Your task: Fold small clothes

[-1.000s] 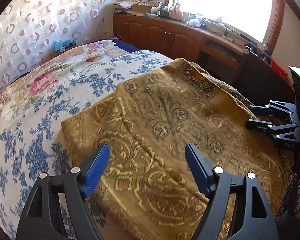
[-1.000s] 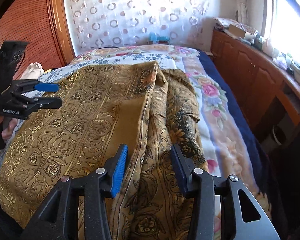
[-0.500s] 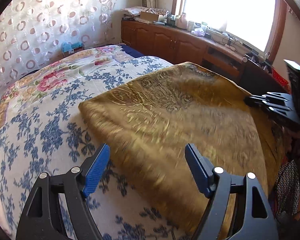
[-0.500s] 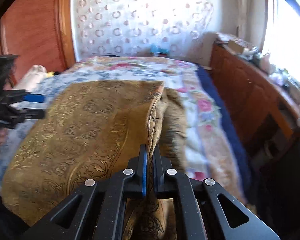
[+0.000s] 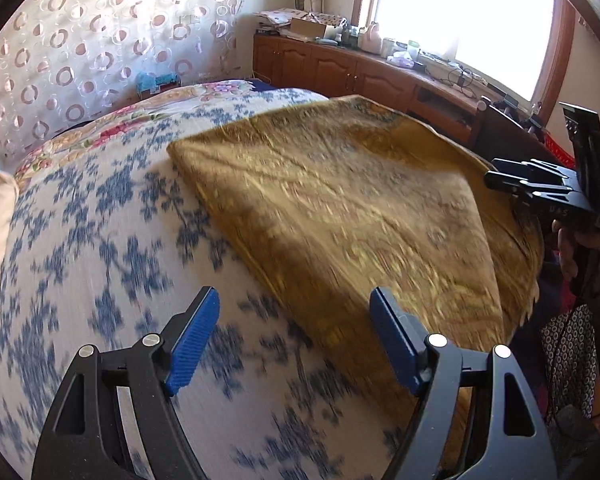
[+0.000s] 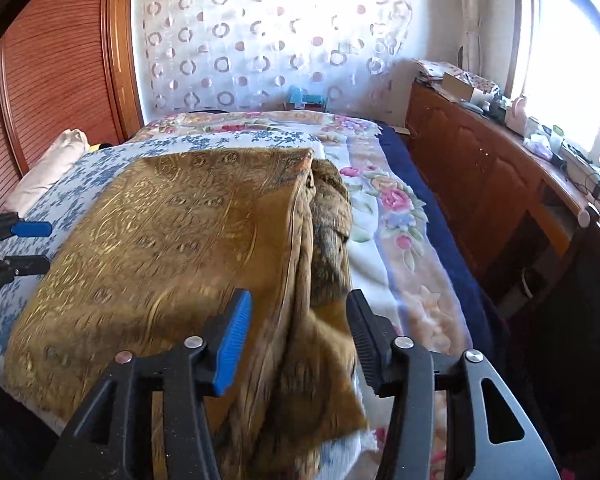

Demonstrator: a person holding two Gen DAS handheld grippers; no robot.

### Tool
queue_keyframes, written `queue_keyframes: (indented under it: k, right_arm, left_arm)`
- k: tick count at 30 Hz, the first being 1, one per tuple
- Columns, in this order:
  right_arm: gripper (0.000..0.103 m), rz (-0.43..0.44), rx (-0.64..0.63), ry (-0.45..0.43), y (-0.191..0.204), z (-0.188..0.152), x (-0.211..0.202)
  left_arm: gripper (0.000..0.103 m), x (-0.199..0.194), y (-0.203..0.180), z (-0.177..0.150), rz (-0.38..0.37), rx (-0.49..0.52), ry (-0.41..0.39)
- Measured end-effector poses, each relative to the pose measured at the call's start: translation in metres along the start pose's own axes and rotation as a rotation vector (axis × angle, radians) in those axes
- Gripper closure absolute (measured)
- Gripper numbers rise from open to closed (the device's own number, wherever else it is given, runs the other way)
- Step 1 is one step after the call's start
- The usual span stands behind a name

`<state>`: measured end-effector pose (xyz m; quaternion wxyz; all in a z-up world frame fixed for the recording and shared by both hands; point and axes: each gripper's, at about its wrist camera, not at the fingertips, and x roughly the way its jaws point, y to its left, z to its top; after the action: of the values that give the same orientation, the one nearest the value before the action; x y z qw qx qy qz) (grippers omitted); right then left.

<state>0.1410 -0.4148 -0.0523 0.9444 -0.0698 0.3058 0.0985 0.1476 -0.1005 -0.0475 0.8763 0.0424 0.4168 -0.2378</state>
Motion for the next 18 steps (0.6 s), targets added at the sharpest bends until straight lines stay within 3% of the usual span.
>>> queue_keyframes:
  k: [8,18]
  right_arm:
    - [0.039,0.026,0.100,0.056,-0.022,-0.036,-0.013]
    - [0.039,0.112,0.163,0.057,-0.026,-0.041,-0.017]
  left_arm:
    - [0.025,0.000,-0.009,-0.034,-0.033,-0.021,0.038]
    - [0.025,-0.008,-0.018,-0.051,-0.037,-0.039,0.011]
